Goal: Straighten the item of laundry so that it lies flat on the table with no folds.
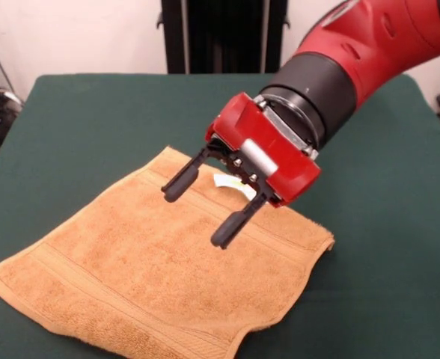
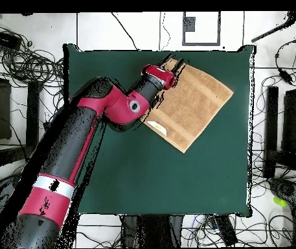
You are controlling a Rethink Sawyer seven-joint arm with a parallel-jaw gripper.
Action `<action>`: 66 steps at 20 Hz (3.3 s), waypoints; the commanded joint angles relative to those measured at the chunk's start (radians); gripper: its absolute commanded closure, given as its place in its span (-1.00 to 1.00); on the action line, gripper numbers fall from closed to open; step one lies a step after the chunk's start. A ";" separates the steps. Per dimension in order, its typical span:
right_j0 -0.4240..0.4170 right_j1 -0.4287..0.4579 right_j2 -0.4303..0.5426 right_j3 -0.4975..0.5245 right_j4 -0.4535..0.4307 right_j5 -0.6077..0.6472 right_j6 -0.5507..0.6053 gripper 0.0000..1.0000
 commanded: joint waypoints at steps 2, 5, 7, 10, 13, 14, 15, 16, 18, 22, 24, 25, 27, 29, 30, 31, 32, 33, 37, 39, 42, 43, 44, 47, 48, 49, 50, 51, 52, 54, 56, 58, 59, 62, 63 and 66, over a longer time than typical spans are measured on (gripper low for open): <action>-0.023 -0.071 0.226 -0.006 0.129 -0.010 -0.483 -1.00; -0.110 -0.207 0.459 0.101 0.258 0.092 -0.779 -1.00; -0.144 -0.248 0.529 0.139 0.284 0.151 -0.907 -1.00; -0.178 -0.289 0.577 0.177 0.300 0.198 -1.045 -1.00; -0.219 -0.316 0.629 0.172 0.315 0.232 -1.190 -1.00; -0.240 -0.341 0.656 0.196 0.327 0.234 -1.227 -1.00; -0.255 -0.366 0.673 0.227 0.336 0.227 -1.251 -1.00; -0.273 -0.394 0.694 0.262 0.346 0.217 -1.266 -1.00; -0.306 -0.449 0.727 0.332 0.372 0.208 -1.288 -1.00; -0.385 -0.525 0.804 0.419 0.419 0.226 -1.385 -1.00; -0.415 -0.550 0.832 0.451 0.441 0.224 -1.386 -1.00; -0.431 -0.564 0.850 0.471 0.455 0.227 -1.392 -1.00; -0.468 -0.598 0.903 0.509 0.482 0.247 -1.437 -1.00; -0.498 -0.629 0.947 0.539 0.507 0.295 -1.488 -1.00; -0.512 -0.644 0.965 0.557 0.515 0.297 -1.492 -1.00; -0.528 -0.656 0.982 0.572 0.525 0.293 -1.490 -1.00; -0.545 -0.667 1.002 0.588 0.536 0.299 -1.492 -1.00; -0.562 -0.678 1.022 0.605 0.542 0.298 -1.497 -1.00; -0.642 -0.711 1.119 0.672 0.568 0.279 -1.519 -1.00; -0.683 -0.719 1.171 0.700 0.578 0.274 -1.532 -1.00; -0.733 -0.727 1.233 0.731 0.578 0.277 -1.544 -1.00; -0.746 -0.729 1.249 0.741 0.576 0.279 -1.543 -1.00; -0.756 -0.732 1.260 0.748 0.572 0.281 -1.541 -1.00; -0.787 -0.735 1.298 0.761 0.569 0.291 -1.529 -1.00; -0.795 -0.737 1.308 0.767 0.564 0.290 -1.524 -1.00; -0.806 -0.738 1.323 0.773 0.560 0.292 -1.526 -1.00; -0.817 -0.737 1.338 0.778 0.556 0.294 -1.528 -1.00; -0.828 -0.736 1.351 0.783 0.552 0.291 -1.528 -1.00; -0.838 -0.733 1.364 0.786 0.552 0.294 -1.525 -1.00; -0.864 -0.727 1.395 0.800 0.557 0.297 -1.521 -1.00; -0.889 -0.715 1.429 0.800 0.557 0.317 -1.532 -1.00; -0.909 -0.701 1.455 0.805 0.558 0.326 -1.528 -1.00; -0.919 -0.695 1.465 0.809 0.558 0.326 -1.522 -1.00; -0.938 -0.680 1.483 0.815 0.536 0.288 -1.492 -1.00; -0.944 -0.675 1.489 0.817 0.529 0.274 -1.483 -1.00; -0.956 -0.667 1.499 0.823 0.521 0.274 -1.465 -1.00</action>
